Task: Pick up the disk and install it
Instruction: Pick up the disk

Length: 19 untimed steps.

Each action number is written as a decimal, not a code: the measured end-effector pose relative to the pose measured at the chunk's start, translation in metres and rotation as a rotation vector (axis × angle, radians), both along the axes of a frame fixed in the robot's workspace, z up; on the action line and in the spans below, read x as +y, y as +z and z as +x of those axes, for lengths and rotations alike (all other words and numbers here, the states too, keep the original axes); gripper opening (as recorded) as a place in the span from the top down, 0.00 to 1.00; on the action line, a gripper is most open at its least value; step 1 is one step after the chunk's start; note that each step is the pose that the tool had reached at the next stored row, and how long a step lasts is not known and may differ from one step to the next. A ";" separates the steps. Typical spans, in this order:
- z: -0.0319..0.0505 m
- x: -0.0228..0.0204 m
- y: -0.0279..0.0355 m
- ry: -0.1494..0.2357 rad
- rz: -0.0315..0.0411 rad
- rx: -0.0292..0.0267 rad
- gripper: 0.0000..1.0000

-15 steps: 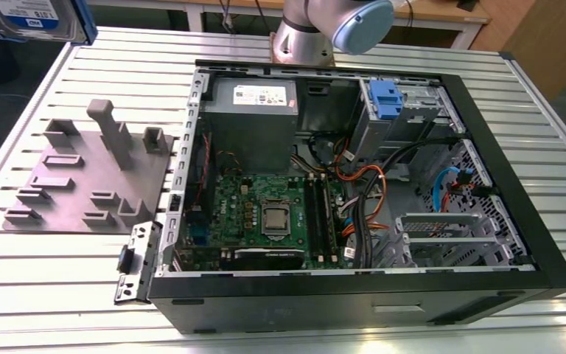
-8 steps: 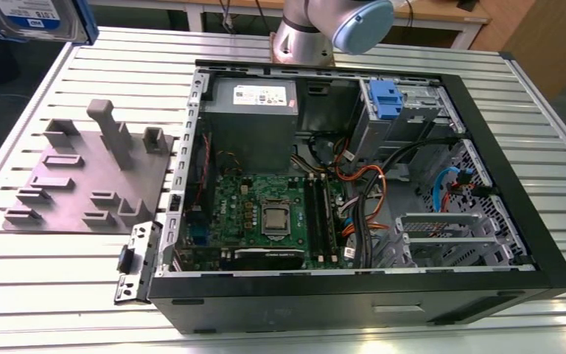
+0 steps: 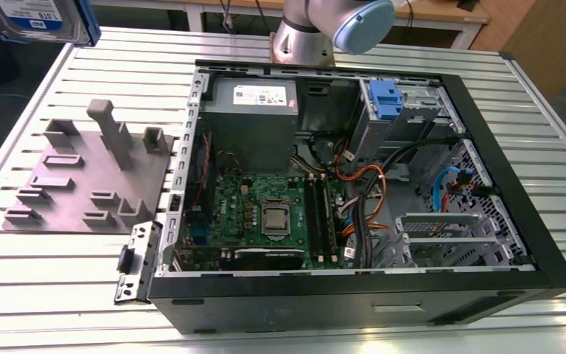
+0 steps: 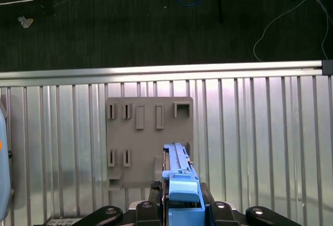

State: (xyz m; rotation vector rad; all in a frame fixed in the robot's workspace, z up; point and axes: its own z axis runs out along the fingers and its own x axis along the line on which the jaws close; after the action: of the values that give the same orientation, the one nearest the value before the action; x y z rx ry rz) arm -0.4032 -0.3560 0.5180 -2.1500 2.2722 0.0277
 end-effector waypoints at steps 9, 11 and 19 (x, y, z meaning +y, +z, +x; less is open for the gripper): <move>0.0059 0.0000 0.0001 0.000 0.0000 0.0002 0.64; 0.0069 0.0000 0.0000 0.000 0.0000 0.0001 0.64; 0.0097 0.0000 0.0000 0.000 0.0000 0.0001 0.64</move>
State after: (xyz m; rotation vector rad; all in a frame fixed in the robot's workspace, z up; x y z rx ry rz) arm -0.3935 -0.3560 0.5181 -2.1501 2.2723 0.0278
